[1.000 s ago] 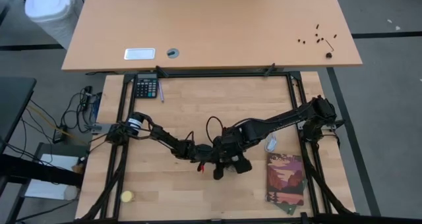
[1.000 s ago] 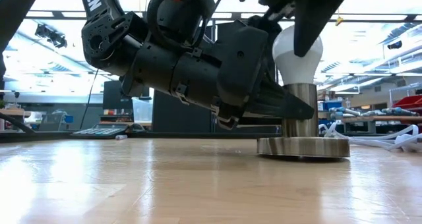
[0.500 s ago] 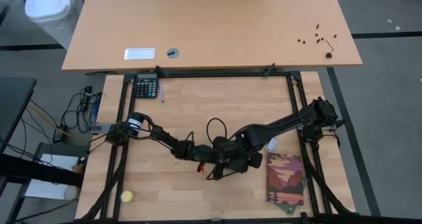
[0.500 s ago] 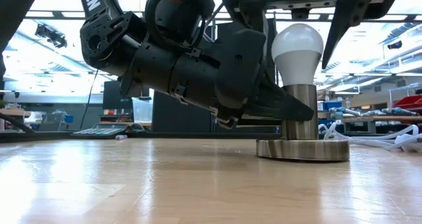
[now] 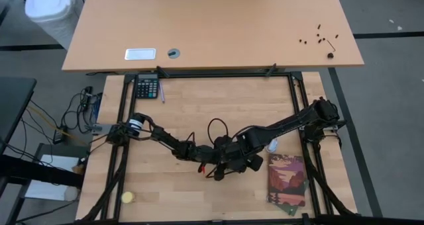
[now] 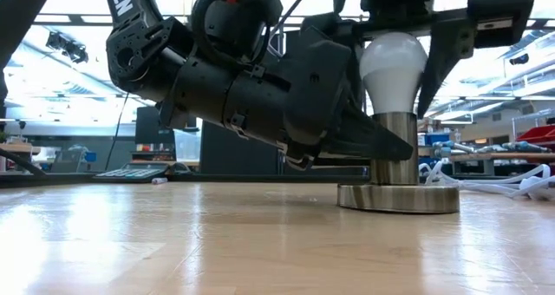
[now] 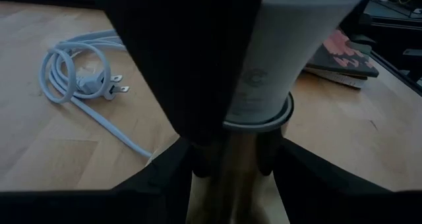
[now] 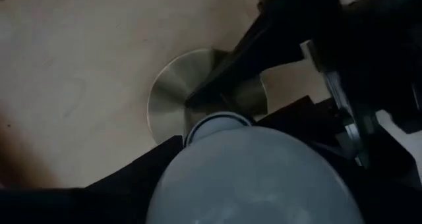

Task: Screw lightbulb
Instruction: Insert the lightbulb into the lamp socket

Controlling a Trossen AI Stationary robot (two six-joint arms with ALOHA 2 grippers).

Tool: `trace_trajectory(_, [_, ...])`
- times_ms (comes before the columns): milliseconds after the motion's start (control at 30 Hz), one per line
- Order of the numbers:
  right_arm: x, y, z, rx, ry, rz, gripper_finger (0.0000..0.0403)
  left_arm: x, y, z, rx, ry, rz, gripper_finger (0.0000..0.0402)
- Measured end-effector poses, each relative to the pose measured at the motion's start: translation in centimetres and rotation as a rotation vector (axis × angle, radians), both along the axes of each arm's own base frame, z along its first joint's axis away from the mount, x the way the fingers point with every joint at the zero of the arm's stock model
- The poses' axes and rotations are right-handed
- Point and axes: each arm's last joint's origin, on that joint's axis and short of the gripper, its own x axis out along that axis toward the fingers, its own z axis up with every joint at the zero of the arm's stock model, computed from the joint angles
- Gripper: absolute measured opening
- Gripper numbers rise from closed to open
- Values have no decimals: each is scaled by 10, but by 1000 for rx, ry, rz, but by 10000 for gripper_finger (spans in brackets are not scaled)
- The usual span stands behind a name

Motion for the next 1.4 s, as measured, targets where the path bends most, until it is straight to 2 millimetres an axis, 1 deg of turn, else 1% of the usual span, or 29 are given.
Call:
trace_trajectory(133, [0,0,0,8,0,-66,250,0,0,0,3,2,-2,188])
trace_trajectory(333, [0,0,-1,36,4,-177,251,0,0,0,4,1,-5,188])
trace_trajectory(400, [0,-1,-1,52,7,-239,258,0,0,0,4,1,-5,188])
trace_trajectory(500, [1,-2,0,85,16,-365,264,0,0,0,4,2,-4,188])
trace_trajectory(733, [2,-2,0,168,40,-688,252,0,-1,0,1,2,-5,188])
trace_trajectory(900, [4,-2,1,244,46,-977,268,0,-1,0,1,2,-5,188])
trace_trajectory(1000, [5,-3,1,279,57,-1133,270,0,-1,0,1,2,-1,188])
trace_trajectory(1100, [5,-3,1,285,55,-1158,264,0,-1,0,1,1,-1,188])
trace_trajectory(1167, [5,-3,1,285,62,-1132,261,0,-1,0,0,1,0,188])
trace_trajectory(1267, [5,-4,2,279,62,-1015,268,0,0,0,-3,1,10,188])
trace_trajectory(1400, [5,-3,5,226,11,-740,297,0,0,0,1,1,10,188])
